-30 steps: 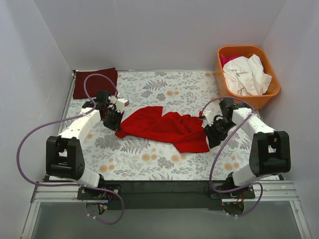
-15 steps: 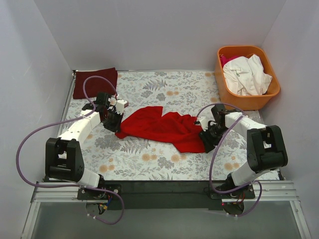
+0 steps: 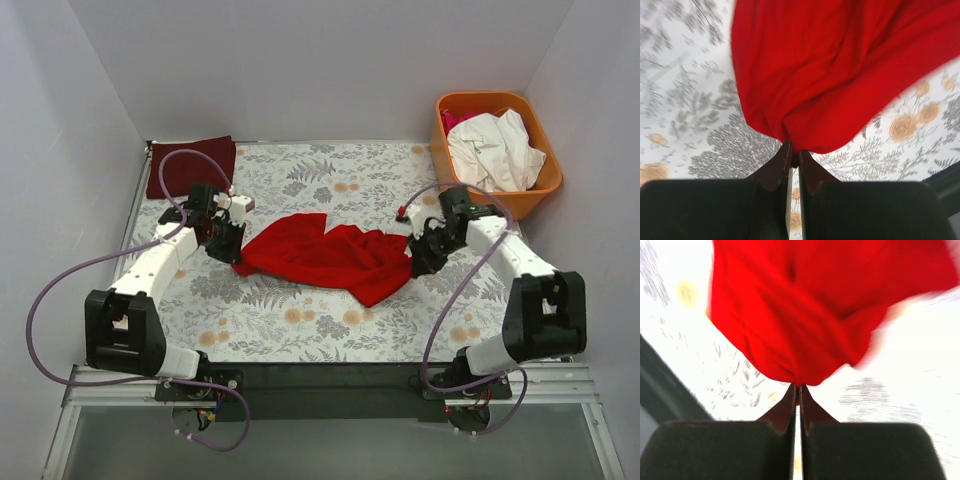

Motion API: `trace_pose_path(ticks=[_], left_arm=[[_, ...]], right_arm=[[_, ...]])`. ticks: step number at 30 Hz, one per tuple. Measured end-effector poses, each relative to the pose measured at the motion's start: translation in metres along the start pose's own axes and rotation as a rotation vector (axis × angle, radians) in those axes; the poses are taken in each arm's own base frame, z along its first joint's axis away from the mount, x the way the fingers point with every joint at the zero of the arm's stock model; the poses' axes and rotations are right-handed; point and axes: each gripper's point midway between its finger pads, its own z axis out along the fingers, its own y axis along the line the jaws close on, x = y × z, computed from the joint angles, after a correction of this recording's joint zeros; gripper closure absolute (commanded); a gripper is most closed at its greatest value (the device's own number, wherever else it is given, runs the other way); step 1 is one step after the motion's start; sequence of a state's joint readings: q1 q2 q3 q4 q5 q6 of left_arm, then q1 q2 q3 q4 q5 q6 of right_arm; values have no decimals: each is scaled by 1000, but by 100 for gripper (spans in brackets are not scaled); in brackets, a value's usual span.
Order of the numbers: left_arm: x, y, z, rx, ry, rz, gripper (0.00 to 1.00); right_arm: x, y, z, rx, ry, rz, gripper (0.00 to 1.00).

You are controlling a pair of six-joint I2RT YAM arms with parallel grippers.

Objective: Fold and stack the t-shirts
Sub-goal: Flatten the tshirt out

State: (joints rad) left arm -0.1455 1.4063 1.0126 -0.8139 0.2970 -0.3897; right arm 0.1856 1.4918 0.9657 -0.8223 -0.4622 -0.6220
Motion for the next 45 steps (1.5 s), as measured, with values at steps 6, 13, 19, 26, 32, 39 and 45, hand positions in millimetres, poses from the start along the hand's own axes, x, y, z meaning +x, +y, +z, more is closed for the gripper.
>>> trace_pose_path(ticks=[6, 13, 19, 26, 32, 39, 45], left_arm=[[-79, 6, -48, -54, -203, 11, 100], [-195, 14, -149, -187, -595, 76, 100], [-245, 12, -225, -288, -869, 135, 100], [-236, -17, -320, -361, -1155, 200, 100], [-184, -67, -423, -399, -1448, 299, 100], [-113, -123, -505, -432, -1696, 465, 100], [-110, -125, -519, -471, -1700, 487, 100]], right_arm=[[-116, -14, -131, 216, -415, -204, 99], [-211, -5, -292, 489, -819, -343, 99], [-248, 15, -377, 651, -1053, -391, 99], [-250, 64, -465, 860, -1275, -456, 99], [-213, 154, -539, 1042, -1489, -578, 99], [-155, 272, -602, 1226, -1712, -806, 99], [-150, 290, -617, 1290, -1748, -882, 99]])
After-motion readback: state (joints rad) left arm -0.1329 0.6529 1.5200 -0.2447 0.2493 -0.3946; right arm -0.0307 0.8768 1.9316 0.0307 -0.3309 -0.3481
